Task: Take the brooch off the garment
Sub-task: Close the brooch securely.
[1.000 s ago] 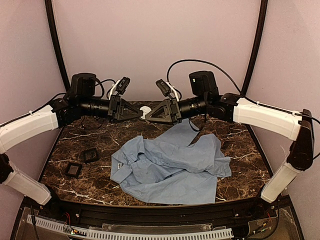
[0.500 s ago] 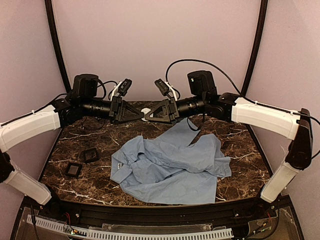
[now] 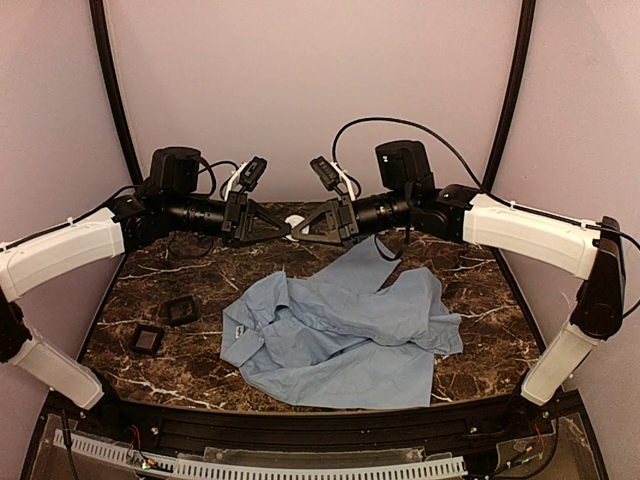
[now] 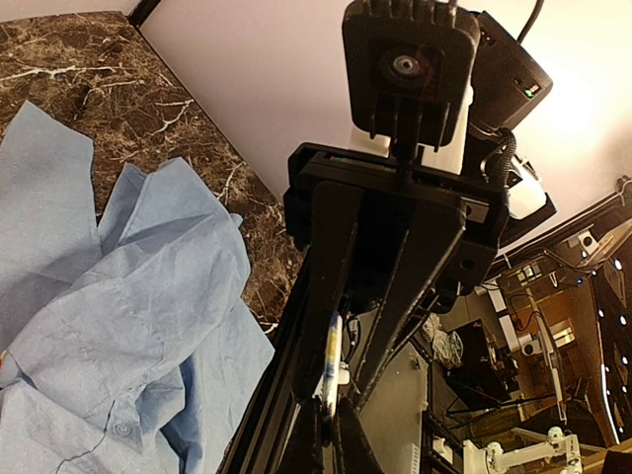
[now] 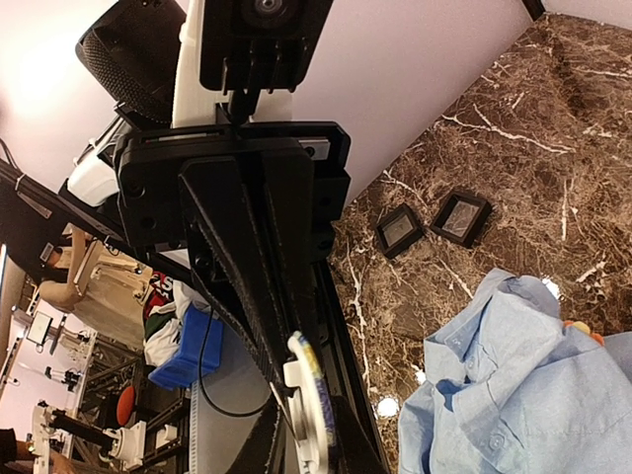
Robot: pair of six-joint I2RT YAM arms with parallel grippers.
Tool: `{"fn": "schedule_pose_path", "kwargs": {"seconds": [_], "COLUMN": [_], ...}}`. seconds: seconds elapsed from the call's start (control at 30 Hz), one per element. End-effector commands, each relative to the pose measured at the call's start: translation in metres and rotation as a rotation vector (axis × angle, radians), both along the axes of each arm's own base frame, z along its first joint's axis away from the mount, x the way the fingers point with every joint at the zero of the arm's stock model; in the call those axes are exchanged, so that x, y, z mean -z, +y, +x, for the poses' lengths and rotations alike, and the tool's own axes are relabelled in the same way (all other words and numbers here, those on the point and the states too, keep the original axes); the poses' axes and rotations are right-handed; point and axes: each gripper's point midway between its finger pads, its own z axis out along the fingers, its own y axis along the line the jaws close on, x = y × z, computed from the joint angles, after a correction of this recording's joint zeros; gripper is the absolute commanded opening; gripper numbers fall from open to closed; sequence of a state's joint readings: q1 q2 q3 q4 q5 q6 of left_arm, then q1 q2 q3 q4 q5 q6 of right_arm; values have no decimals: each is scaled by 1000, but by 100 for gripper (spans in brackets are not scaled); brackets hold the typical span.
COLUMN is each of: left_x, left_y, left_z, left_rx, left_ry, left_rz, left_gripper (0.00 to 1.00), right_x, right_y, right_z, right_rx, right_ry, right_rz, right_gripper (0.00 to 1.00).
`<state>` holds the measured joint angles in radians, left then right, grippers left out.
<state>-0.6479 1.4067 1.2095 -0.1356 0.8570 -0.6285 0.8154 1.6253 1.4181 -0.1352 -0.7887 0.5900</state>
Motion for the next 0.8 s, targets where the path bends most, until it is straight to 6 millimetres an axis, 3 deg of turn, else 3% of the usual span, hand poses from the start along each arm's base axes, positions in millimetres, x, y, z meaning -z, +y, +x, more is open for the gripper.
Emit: {"fn": "schedule_pose_path", "kwargs": {"seconds": [0.0, 0.33, 0.77], "left_x": [-10, -12, -13], "left_y": [1, 2, 1], "left_z": [1, 0, 0], "left_rx": [0, 2, 3], "left_ry": [-31, -32, -37], "left_rz": [-13, -17, -19], "left_gripper": [1, 1, 1], "right_x": [-3, 3, 23], "right_y": [1, -2, -11], "right_z": [6, 11, 32], "right_rx": [-2, 17, 132], "right_ry": [-4, 29, 66], "right_rz": [21, 10, -80], "right_gripper": [12, 2, 0]}}
